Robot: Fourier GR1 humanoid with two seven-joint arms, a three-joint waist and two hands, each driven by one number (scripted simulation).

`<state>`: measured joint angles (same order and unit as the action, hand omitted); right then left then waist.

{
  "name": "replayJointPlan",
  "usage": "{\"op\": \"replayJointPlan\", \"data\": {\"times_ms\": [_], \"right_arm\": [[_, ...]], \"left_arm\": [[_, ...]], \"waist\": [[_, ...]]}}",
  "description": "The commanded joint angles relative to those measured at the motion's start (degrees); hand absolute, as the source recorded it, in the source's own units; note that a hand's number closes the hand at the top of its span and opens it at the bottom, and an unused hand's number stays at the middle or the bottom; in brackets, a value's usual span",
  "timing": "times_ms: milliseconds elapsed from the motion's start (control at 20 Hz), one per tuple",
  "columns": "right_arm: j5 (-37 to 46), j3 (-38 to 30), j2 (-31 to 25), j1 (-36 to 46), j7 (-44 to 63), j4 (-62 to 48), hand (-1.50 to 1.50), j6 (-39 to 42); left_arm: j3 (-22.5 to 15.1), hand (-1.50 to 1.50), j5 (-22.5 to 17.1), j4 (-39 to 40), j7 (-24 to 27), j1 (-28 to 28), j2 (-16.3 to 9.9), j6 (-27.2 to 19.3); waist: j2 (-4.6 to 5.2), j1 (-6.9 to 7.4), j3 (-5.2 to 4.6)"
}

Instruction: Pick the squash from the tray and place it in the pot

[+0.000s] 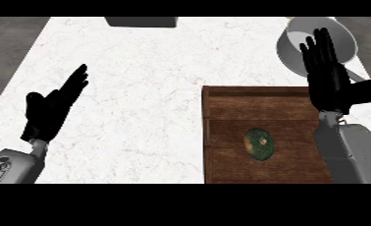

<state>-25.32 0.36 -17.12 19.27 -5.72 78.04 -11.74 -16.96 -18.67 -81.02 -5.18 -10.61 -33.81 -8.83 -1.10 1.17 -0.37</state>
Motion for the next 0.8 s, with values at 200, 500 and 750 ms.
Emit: {"op": "replayJointPlan", "data": {"times_ms": [200, 500, 750], "right_arm": [[4.01, 7.39, -13.83, -9.25, 7.30, -2.93, 1.50, 17.75], [27.34, 7.95, -20.90, -15.37, -21.14, 3.80, -1.50, 3.25], [24.84, 4.57, -19.96, -24.00, -29.95, 6.26, -1.50, 6.57]], "left_arm": [[5.22, 0.00, 4.31, 0.59, 2.89, 4.84, -2.46, -7.25], [7.08, 0.00, 2.04, 1.50, 3.48, 9.27, -1.80, -7.41], [6.22, 0.00, 5.87, -5.27, 0.86, 11.98, 0.21, -9.99]], "waist": [[0.90, -0.38, 0.38], [0.39, -2.35, 0.47], [0.92, -1.41, 0.39]]}}
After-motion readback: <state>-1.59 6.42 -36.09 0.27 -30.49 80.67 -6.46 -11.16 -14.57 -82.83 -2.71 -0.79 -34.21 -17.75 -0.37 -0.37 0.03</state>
